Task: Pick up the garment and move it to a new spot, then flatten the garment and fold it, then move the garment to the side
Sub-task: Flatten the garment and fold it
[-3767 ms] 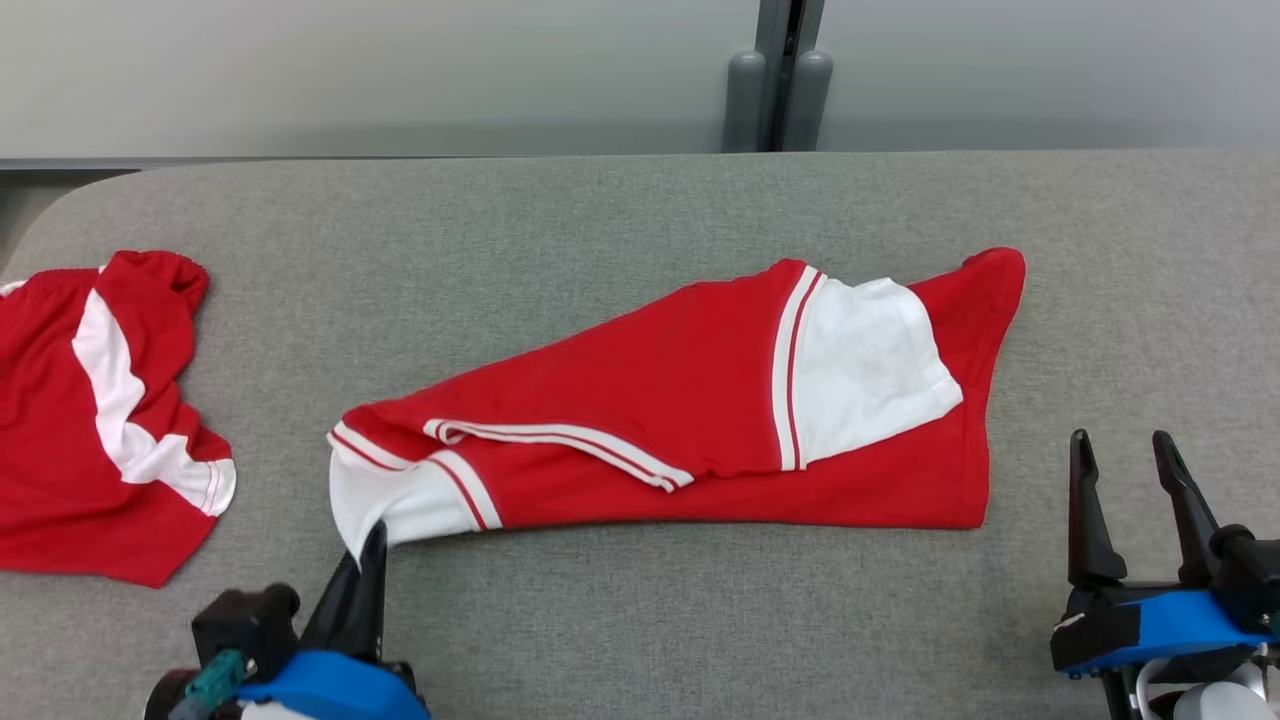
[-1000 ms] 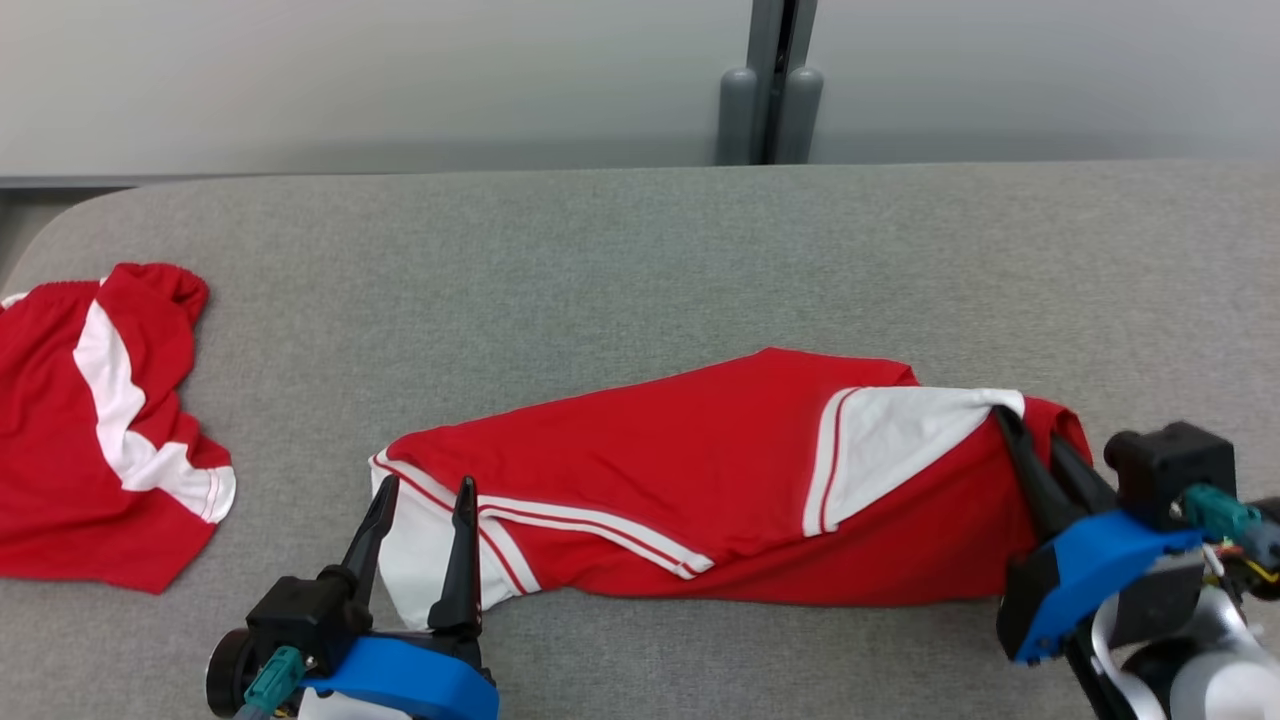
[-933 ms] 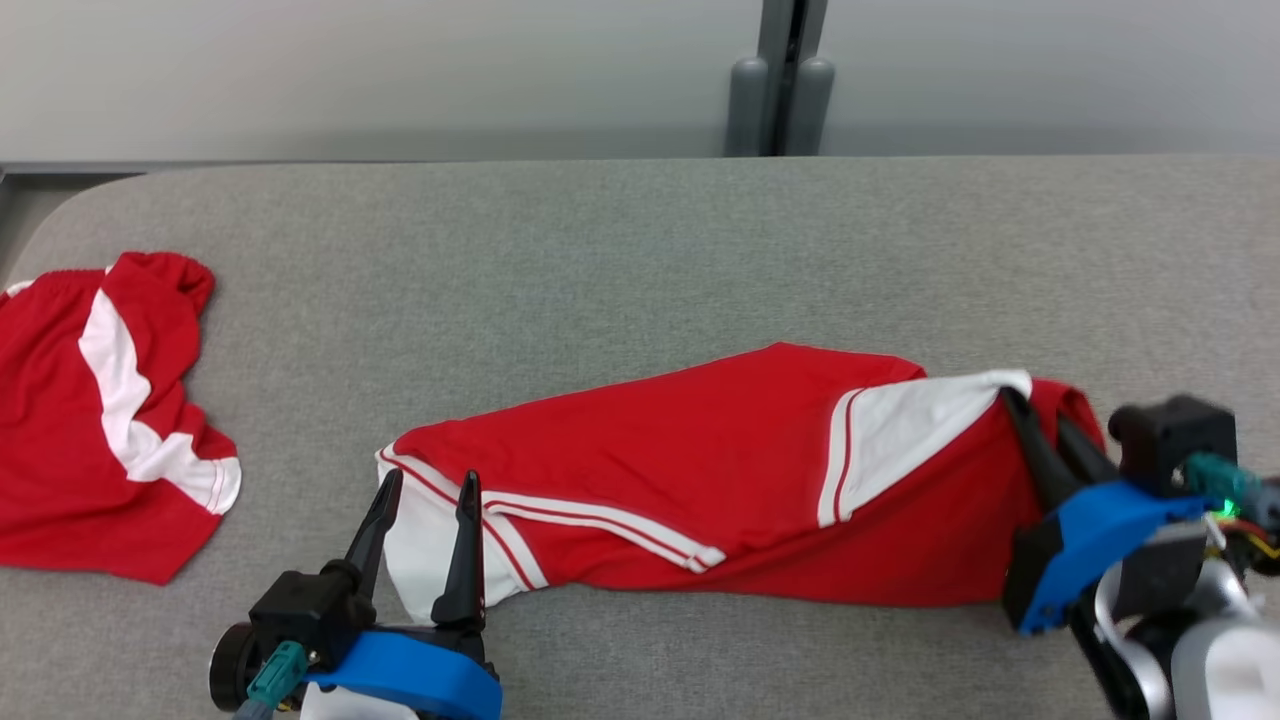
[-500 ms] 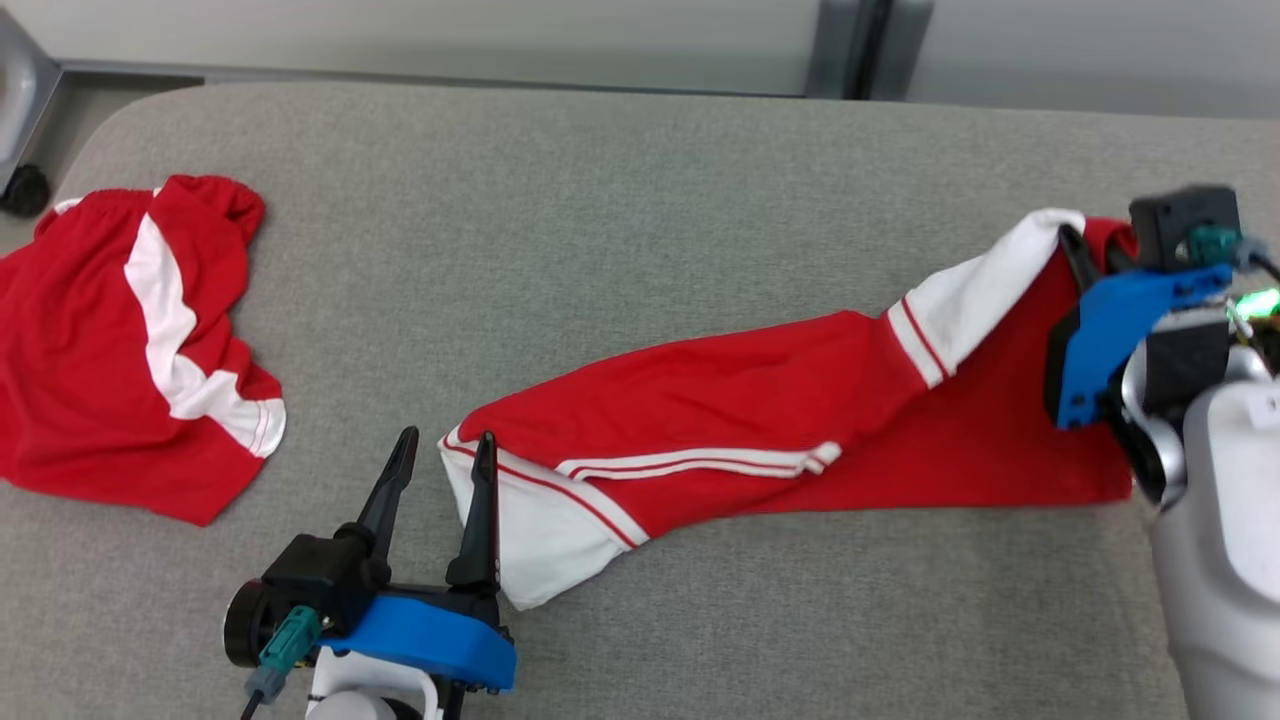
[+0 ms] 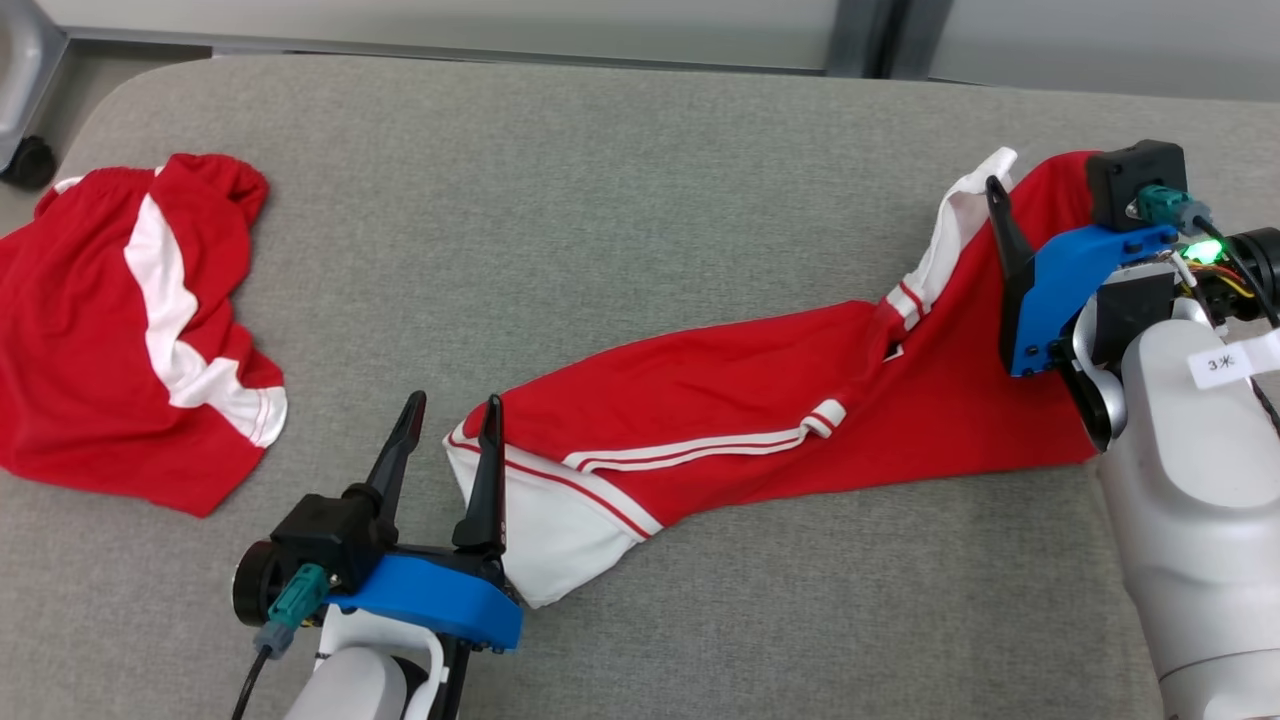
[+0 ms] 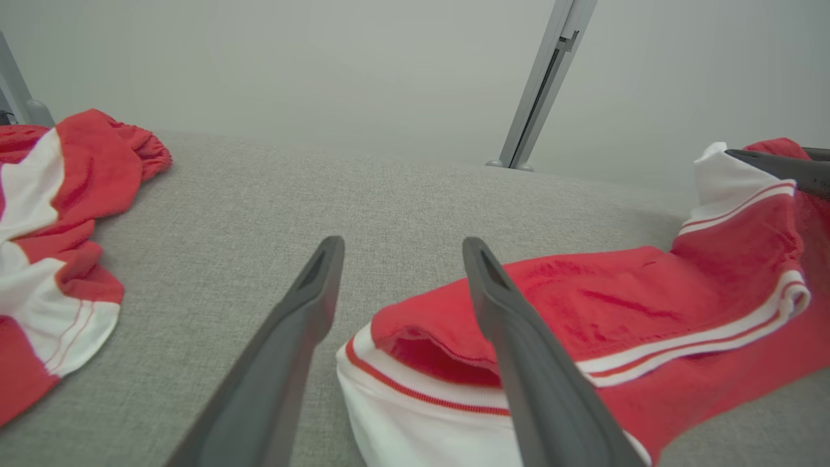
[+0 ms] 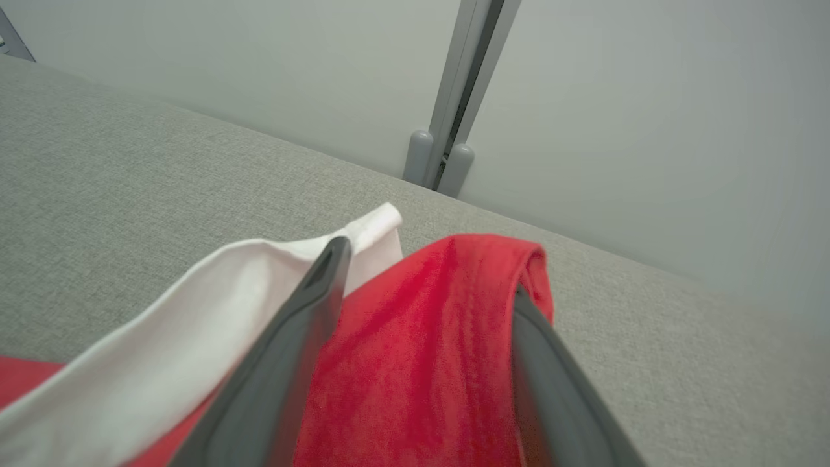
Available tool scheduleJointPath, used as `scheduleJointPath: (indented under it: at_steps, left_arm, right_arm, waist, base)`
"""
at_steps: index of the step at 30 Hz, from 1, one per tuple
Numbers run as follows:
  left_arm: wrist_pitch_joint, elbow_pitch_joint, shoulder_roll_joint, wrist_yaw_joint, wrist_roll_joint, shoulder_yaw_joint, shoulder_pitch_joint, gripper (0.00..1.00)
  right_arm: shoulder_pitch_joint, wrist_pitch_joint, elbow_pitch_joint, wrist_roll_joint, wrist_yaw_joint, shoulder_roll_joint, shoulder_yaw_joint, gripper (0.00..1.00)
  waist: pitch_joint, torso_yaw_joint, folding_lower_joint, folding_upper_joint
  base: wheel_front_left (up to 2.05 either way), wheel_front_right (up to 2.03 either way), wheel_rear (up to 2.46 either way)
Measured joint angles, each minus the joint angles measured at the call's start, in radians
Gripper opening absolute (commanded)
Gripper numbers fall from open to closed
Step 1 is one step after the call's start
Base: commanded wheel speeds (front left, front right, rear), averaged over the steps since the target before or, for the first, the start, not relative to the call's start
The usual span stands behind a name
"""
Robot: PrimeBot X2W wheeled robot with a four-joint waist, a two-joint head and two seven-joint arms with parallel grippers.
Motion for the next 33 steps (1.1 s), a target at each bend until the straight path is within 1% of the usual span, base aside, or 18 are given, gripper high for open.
scheduleJointPath:
  at_steps: [2, 5, 9, 13, 17, 25, 28, 33]
  left_arm:
    - [-0.001, 0.017, 0.005, -0.005, -0.007, 0.004, -0.015, 1.00]
    - [-0.001, 0.032, 0.013, -0.004, -0.009, 0.012, -0.022, 1.00]
    - [-0.004, 0.039, 0.018, -0.004, -0.016, 0.017, -0.026, 1.00]
    - [-0.004, 0.043, 0.020, 0.001, -0.019, 0.016, -0.013, 1.00]
    - [-0.002, 0.046, 0.023, 0.004, -0.026, 0.013, 0.008, 1.00]
    - [-0.009, 0.041, 0.025, 0.018, -0.052, 0.024, 0.061, 1.00]
    - [-0.017, 0.043, 0.020, 0.019, -0.069, 0.033, 0.079, 1.00]
    - [-0.035, 0.055, 0.013, 0.019, -0.086, 0.042, 0.102, 1.00]
  right_arm:
    - [0.001, -0.067, 0.016, 0.002, 0.000, 0.006, -0.002, 1.00]
    - [0.017, -0.115, 0.017, 0.020, 0.000, 0.018, 0.001, 1.00]
    - [0.085, -0.164, -0.006, 0.041, 0.000, 0.026, -0.005, 1.00]
    - [0.165, -0.195, -0.055, 0.054, 0.000, 0.041, -0.007, 1.00]
    - [0.259, -0.220, -0.130, 0.066, 0.000, 0.059, -0.024, 1.00]
    - [0.475, -0.255, -0.327, 0.075, 0.000, 0.092, -0.072, 1.00]
    - [0.549, -0.268, -0.392, 0.101, 0.000, 0.096, -0.072, 1.00]
    - [0.650, -0.286, -0.453, 0.176, 0.000, 0.097, -0.039, 1.00]
  waist:
    - [-0.010, -0.021, 0.0000, 0.0000]
    - [-0.022, -0.043, -0.0001, 0.0000]
    - [-0.045, -0.070, -0.0001, 0.0000]
    - [-0.071, -0.089, -0.0002, 0.0000]
    - [-0.100, -0.100, -0.0003, 0.0000]
    - [-0.150, -0.107, -0.0003, 0.0000]
    - [-0.168, -0.109, -0.0003, 0.0000]
    - [-0.195, -0.110, -0.0004, 0.0000]
  base:
    - [0.00, 0.00, 0.00]
    - [0.00, 0.00, 0.00]
    - [0.00, 0.00, 0.00]
    - [0.00, 0.00, 0.00]
    - [0.00, 0.00, 0.00]
    - [0.00, 0.00, 0.00]
    - [0.00, 0.00, 0.00]
    - [0.00, 0.00, 0.00]
